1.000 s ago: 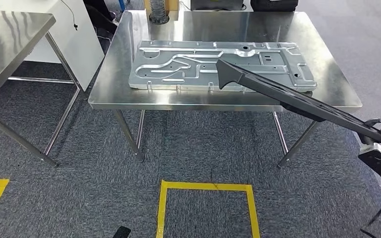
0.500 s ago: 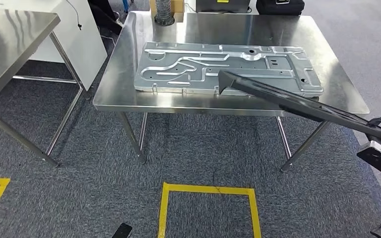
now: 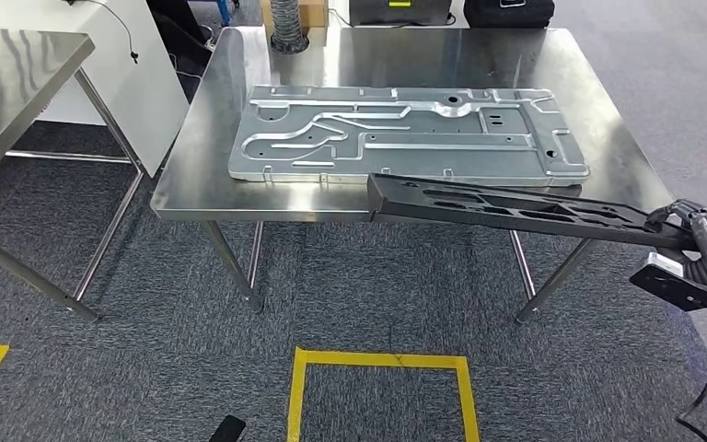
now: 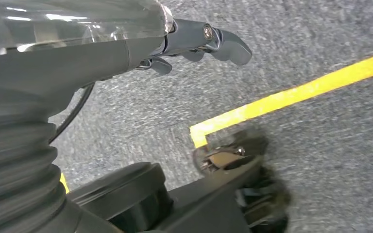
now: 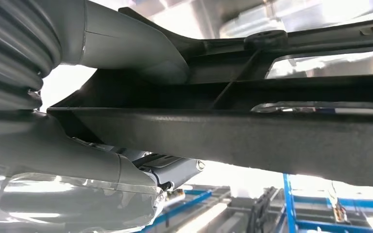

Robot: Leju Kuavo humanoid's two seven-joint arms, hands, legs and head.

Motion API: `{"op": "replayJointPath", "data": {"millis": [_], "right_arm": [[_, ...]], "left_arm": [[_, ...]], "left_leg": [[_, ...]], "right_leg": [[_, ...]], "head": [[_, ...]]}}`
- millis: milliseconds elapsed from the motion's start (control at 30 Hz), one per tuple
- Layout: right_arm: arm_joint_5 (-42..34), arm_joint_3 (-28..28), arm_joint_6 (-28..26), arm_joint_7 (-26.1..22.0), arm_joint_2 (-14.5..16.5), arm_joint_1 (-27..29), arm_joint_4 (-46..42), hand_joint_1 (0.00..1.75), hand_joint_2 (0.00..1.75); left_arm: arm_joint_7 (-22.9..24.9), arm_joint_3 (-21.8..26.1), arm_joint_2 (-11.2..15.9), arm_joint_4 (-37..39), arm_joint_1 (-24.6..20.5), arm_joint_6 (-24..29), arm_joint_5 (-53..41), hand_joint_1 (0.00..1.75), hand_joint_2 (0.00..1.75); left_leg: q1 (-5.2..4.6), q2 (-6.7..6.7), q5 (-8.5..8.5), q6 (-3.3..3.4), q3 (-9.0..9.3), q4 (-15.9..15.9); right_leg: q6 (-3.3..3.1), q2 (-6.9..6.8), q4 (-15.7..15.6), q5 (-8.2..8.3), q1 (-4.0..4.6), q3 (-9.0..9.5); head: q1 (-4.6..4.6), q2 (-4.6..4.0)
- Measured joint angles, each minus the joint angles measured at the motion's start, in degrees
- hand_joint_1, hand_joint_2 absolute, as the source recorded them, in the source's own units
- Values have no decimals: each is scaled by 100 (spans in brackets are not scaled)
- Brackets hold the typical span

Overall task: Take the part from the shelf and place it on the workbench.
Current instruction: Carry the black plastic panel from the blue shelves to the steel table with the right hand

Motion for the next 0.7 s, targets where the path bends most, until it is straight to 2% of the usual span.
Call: {"op": "replayJointPath", "data": {"millis": [33,100,167,200,267,300,333,367,400,433,467,500,533,567,633,700], "right_arm": [[66,62,2,-1,9,-92,42,157,175],[240,232,-1,-5,29,-351,184,157,175],[370,398,-13,-6,45,-637,368,157,175],[405,476,-18,-5,53,-782,459,157,175],[442,632,-20,-5,80,-1021,624,157,175],[450,706,-16,-6,98,-1103,694,157,175],[454,771,-9,-7,115,-1170,756,157,175],[453,830,-3,-11,127,-1235,815,157,175],[445,876,2,-22,132,-1307,866,157,175],[429,913,4,-39,134,-1378,907,157,175],[404,949,8,-62,137,-1445,950,157,175],[376,981,10,-89,136,-1499,986,157,175],[345,1016,10,-110,136,-1532,1018,157,175],[317,1054,9,-126,137,-1555,1049,157,175],[278,1122,1,-135,137,-1581,1096,157,175],[263,1180,-2,-134,142,-1633,1136,157,175]], "left_arm": [[7,0,2,0,-2,0,2,0,175],[19,-1,-1,0,-9,1,8,0,175],[24,-3,-12,0,-25,4,16,0,175],[30,-5,-20,0,-38,7,18,0,175],[51,-7,-35,0,-55,16,25,0,175],[63,-7,-39,0,-57,25,33,0,175],[72,-7,-42,0,-54,34,44,0,175],[78,-7,-46,0,-48,42,54,0,175],[80,-7,-50,0,-44,47,60,0,175],[79,-7,-55,0,-40,50,64,0,175],[73,-7,-57,0,-39,55,67,0,175],[63,-7,-58,0,-37,60,71,0,175],[51,-6,-58,0,-32,66,75,0,175],[37,-5,-58,0,-26,73,80,0,175],[13,-5,-58,0,-13,84,85,0,175],[-1,-5,-58,0,-14,91,85,0,175]], "left_leg": [[-15,0,19,18,62,-150],[-24,8,-14,28,122,-265],[-5,16,30,62,181,-376],[11,19,52,78,210,-428],[21,16,58,96,232,-455],[24,10,49,98,235,-451],[28,4,35,93,239,-442],[36,-3,15,81,244,-424],[48,-10,-16,60,250,-390],[63,-14,-58,31,255,-344],[68,-20,-103,-5,250,-293],[69,-26,-143,-42,239,-251],[64,-28,-170,-74,230,-227],[56,-30,-187,-101,226,-224],[59,-22,-232,-157,242,-220],[72,-16,-366,-214,146,32]], "right_leg": [[20,8,0,-7,-1,-2],[83,28,-25,0,-19,-14],[144,18,41,-58,-44,-38],[169,9,221,-158,-53,-122],[224,0,898,-445,-80,-487],[255,0,1242,-541,-100,-693],[284,-3,1447,-545,-124,-840],[311,-8,1442,-437,-150,-889],[338,-17,1204,-224,-176,-823],[364,-30,830,7,-198,-687],[378,-39,483,167,-195,-540],[359,-40,225,253,-184,-429],[328,-36,103,252,-166,-378],[282,-27,90,212,-142,-366],[189,-17,75,178,-147,-349],[93,-15,60,121,-157,-289]], "head": [[0,0],[0,0],[1,0],[1,0],[0,0],[0,0],[0,0],[0,0],[0,0],[0,0],[1,0],[1,1],[0,1],[0,1],[-1,1],[-1,0]]}}
